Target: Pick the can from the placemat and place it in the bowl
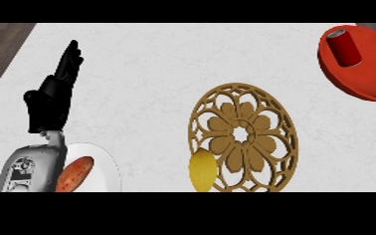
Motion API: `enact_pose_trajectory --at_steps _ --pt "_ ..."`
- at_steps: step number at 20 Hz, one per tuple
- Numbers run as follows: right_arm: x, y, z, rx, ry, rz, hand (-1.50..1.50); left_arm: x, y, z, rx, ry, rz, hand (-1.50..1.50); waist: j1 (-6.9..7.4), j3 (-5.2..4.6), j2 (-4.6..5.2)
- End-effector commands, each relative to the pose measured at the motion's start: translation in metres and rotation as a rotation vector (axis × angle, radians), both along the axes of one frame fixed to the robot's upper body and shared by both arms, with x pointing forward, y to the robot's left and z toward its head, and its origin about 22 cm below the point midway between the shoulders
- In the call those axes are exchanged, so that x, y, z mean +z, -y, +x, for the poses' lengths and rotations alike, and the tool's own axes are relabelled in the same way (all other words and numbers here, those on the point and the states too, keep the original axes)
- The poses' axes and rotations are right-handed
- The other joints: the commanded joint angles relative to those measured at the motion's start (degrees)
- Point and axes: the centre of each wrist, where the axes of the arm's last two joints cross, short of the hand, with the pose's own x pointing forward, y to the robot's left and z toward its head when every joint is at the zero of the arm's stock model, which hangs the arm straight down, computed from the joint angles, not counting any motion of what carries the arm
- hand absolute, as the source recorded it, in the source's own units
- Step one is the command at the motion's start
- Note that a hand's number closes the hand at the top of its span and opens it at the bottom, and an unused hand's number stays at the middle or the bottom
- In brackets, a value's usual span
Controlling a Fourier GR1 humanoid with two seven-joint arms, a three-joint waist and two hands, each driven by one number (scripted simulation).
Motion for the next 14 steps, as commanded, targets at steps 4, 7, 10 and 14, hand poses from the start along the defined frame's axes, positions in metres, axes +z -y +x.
enact_pose_trajectory --at_steps 4,7,10,14 --pt "-0.026 0.021 -0.047 0.117 0.005 0.043 -1.50 -0.007 0.001 -0.004 0.037 0.000 0.010 0.00 -0.66 -0.09 -0.43" --pt "-0.023 0.029 -0.059 0.151 0.029 0.033 -1.50 -0.021 0.000 -0.018 0.017 -0.009 -0.003 0.00 -0.47 -0.11 -0.50" --pt "-0.032 0.031 -0.069 0.155 0.038 0.022 -1.50 -0.009 -0.006 0.005 0.026 -0.010 0.013 0.00 -0.85 -0.08 -0.36" --pt "-0.040 0.020 -0.059 0.169 0.037 0.035 -1.50 0.000 0.012 0.000 0.008 -0.008 0.001 0.00 -0.82 -0.14 -0.62"
